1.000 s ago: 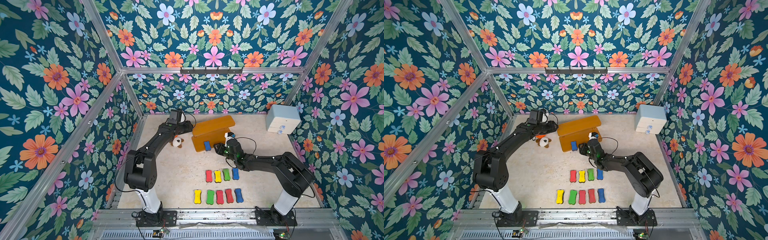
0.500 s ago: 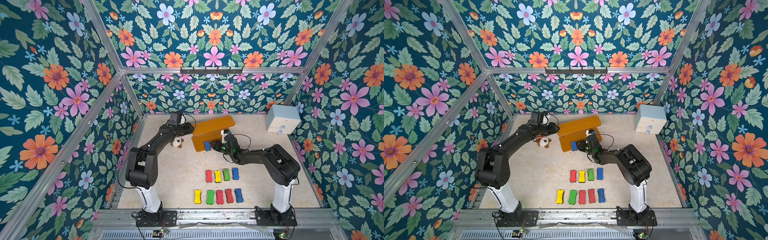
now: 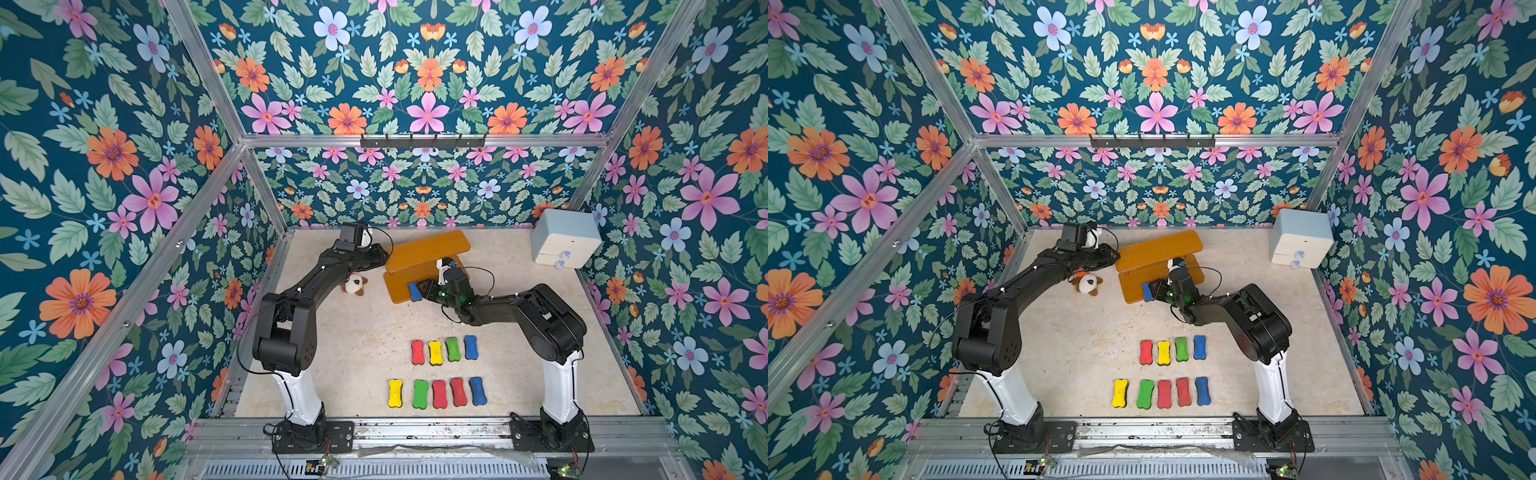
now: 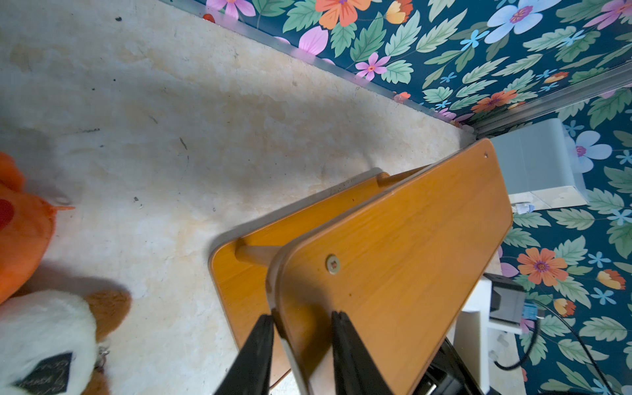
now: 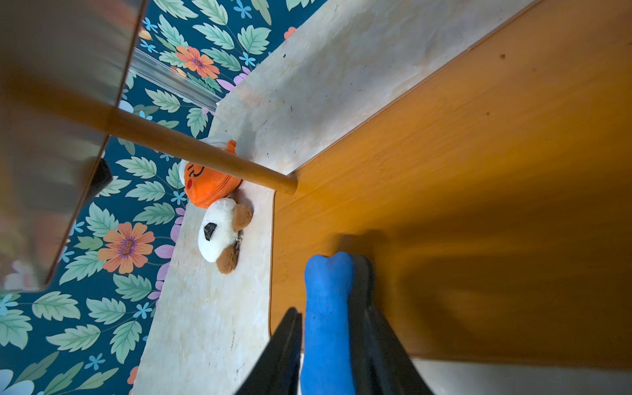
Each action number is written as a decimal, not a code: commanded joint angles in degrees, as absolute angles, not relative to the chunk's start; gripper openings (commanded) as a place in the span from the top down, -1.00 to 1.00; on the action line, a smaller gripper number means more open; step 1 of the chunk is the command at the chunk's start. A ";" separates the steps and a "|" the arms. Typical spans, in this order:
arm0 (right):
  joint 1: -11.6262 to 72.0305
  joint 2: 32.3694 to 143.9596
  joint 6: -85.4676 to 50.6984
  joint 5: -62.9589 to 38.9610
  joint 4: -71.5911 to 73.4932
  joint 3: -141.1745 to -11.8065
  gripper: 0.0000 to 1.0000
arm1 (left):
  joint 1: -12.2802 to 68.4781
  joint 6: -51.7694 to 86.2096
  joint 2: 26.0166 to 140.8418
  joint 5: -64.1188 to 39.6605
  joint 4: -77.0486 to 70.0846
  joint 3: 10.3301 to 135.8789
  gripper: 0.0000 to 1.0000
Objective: Remove the whiteboard erasers from the shelf
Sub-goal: Pick up the whiteboard eraser from the shelf.
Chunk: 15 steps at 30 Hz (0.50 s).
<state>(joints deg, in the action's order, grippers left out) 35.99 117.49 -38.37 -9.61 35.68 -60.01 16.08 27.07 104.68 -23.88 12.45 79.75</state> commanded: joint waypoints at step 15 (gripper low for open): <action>36.03 121.12 -40.08 -11.69 36.40 -61.51 0.39 | 15.99 27.04 104.85 -23.69 14.66 79.25 0.31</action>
